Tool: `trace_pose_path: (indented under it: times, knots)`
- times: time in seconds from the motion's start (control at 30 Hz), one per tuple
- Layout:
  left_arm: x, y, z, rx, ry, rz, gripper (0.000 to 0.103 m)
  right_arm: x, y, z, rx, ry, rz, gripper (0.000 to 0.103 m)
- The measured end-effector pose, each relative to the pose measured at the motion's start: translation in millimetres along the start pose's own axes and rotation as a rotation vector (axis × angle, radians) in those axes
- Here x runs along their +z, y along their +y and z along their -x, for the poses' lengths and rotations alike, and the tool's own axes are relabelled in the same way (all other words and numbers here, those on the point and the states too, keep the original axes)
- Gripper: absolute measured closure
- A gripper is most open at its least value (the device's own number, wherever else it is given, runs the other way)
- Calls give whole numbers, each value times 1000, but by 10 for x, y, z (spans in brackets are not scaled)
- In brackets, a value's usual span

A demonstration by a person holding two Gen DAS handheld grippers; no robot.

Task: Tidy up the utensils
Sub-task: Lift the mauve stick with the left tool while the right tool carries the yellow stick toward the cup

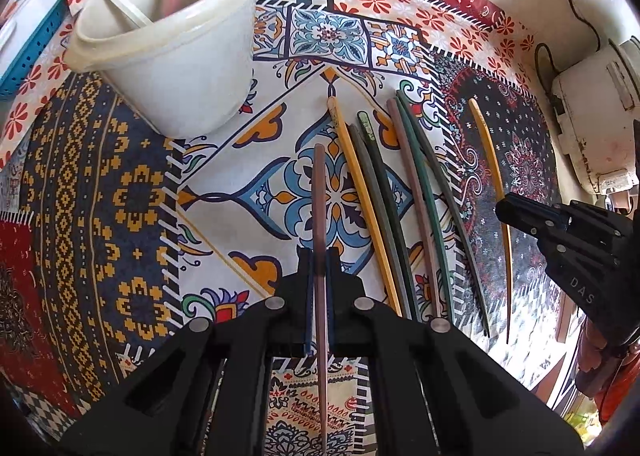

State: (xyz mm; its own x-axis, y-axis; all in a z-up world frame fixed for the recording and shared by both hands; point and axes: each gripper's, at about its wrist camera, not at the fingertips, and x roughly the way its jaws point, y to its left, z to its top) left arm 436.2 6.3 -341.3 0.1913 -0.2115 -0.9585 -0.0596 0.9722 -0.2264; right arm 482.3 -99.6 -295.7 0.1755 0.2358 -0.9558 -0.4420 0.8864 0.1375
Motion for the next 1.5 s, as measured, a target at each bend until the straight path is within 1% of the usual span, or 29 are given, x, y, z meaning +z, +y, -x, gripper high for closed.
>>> trace_pose_path:
  times: [0.1, 0.17, 0.27, 0.43, 0.5, 0.6, 0.63, 0.8, 0.87, 0.97, 1.03, 1.1, 1.2, 1.33, 1.4, 1.5]
  knots:
    - [-89, 22, 170, 5, -51, 6, 99, -5, 11, 172, 11, -48, -17, 97]
    - [-140, 44, 285, 23, -77, 13, 99, -28, 52, 273, 19, -82, -28, 97]
    - [-185, 109, 462, 9, -118, 43, 99, -67, 46, 454, 40, -135, -42, 97]
    - [-223, 114, 806, 33, -230, 66, 99, -81, 169, 696, 59, -227, -44, 97]
    - [-221, 102, 943, 56, -271, 64, 99, -32, 244, 762, 63, -258, -32, 97]
    - [-215, 141, 1135, 67, -315, 72, 100, -5, 352, 912, 72, -303, -15, 97]
    - [-220, 153, 1196, 72, -331, 76, 102, 9, 374, 947, 77, -318, -12, 97]
    - [-241, 232, 1498, 69, -403, 92, 103, 107, 538, 1079, 107, -372, 15, 97]
    - [-223, 251, 1555, 67, -414, 90, 103, 160, 605, 1100, 117, -386, 28, 97]
    - [-202, 295, 1539, 69, -403, 86, 103, 228, 694, 1123, 130, -402, 45, 97]
    - [-188, 344, 1437, 63, -369, 96, 103, 278, 738, 1128, 133, -412, 55, 97]
    - [-172, 410, 1264, 52, -312, 110, 97, 330, 765, 1124, 144, -416, 63, 97]
    - [-172, 543, 954, 26, -224, 161, 93, 396, 804, 1118, 152, -422, 79, 97]
    - [-175, 693, 518, -22, -116, 235, 93, 469, 836, 1087, 150, -424, 107, 97]
    - [-151, 737, 344, -39, -74, 262, 93, 505, 838, 1049, 151, -417, 114, 97]
    - [-98, 741, 167, -21, -46, 270, 93, 565, 832, 989, 157, -402, 122, 97]
